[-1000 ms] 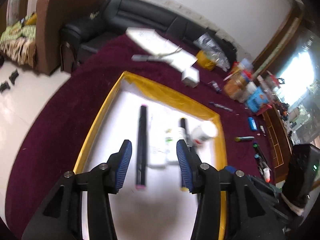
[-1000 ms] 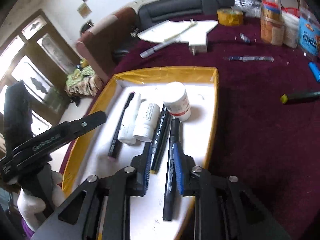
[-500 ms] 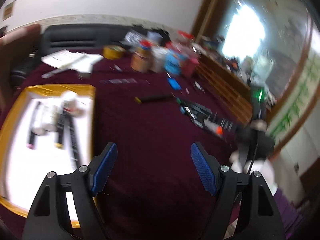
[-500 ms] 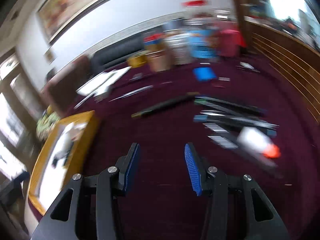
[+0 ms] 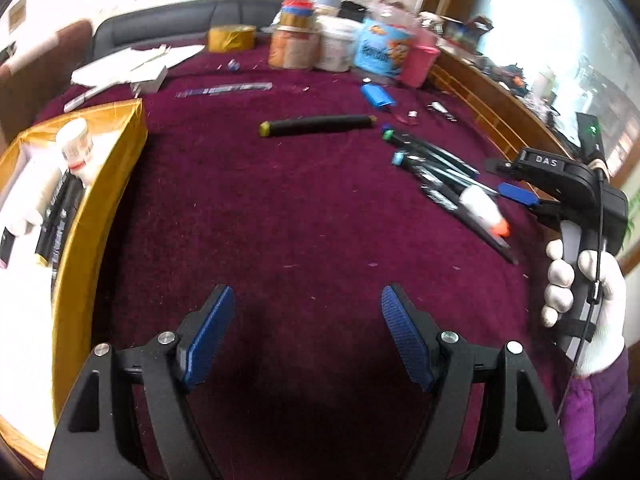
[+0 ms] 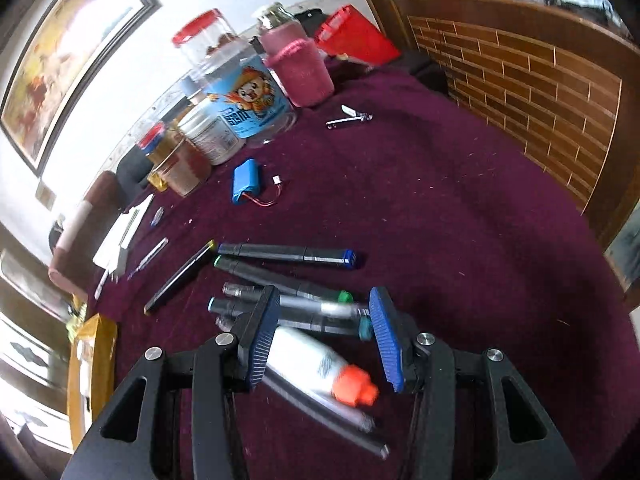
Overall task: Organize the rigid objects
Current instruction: 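Move both open tools back over the pile of pens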
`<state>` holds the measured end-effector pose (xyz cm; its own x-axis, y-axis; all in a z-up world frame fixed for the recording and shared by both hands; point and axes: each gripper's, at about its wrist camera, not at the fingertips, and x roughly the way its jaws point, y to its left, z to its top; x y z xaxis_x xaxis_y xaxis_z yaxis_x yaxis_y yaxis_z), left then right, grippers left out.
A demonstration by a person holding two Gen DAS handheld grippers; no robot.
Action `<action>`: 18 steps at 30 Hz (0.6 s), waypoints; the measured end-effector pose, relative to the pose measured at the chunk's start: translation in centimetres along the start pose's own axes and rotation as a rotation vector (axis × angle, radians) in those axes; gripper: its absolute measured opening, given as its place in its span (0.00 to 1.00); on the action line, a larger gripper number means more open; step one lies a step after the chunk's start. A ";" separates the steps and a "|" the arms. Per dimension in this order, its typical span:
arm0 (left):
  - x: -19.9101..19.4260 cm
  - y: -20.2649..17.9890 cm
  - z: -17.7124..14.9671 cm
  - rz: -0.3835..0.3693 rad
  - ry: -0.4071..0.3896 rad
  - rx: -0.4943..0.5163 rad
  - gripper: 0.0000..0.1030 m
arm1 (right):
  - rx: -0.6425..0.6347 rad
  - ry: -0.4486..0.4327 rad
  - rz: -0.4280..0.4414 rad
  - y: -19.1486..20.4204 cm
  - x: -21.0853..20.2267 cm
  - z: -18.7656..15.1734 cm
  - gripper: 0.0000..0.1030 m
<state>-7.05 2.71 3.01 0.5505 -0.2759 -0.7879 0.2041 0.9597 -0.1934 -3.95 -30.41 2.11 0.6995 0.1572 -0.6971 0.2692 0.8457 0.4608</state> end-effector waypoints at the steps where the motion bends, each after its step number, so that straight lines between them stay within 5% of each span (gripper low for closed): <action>1: 0.7 0.5 0.0 -0.009 0.018 -0.034 0.74 | 0.001 0.000 -0.008 -0.1 0.4 0.0 0.41; 7: 0.9 0.6 -1.0 -0.009 -0.009 -0.040 0.82 | -0.050 0.010 0.025 0.4 2.5 -1.8 0.46; 12: 1.5 0.1 -0.7 -0.040 0.001 -0.026 0.95 | -0.162 0.074 0.145 3.1 3.0 -3.5 0.47; 15: 1.5 0.3 -0.5 -0.080 0.003 -0.030 1.00 | -0.255 0.144 0.247 5.7 3.6 -5.4 0.48; 18: 1.4 0.6 -0.5 -0.097 -0.005 -0.043 1.00 | -0.309 0.277 0.444 8.1 4.4 -7.4 0.48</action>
<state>-6.56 2.92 1.44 0.5337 -0.3674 -0.7617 0.2216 0.9300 -0.2933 -3.57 -19.08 -1.33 0.4910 0.6211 -0.6109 -0.2429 0.7710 0.5887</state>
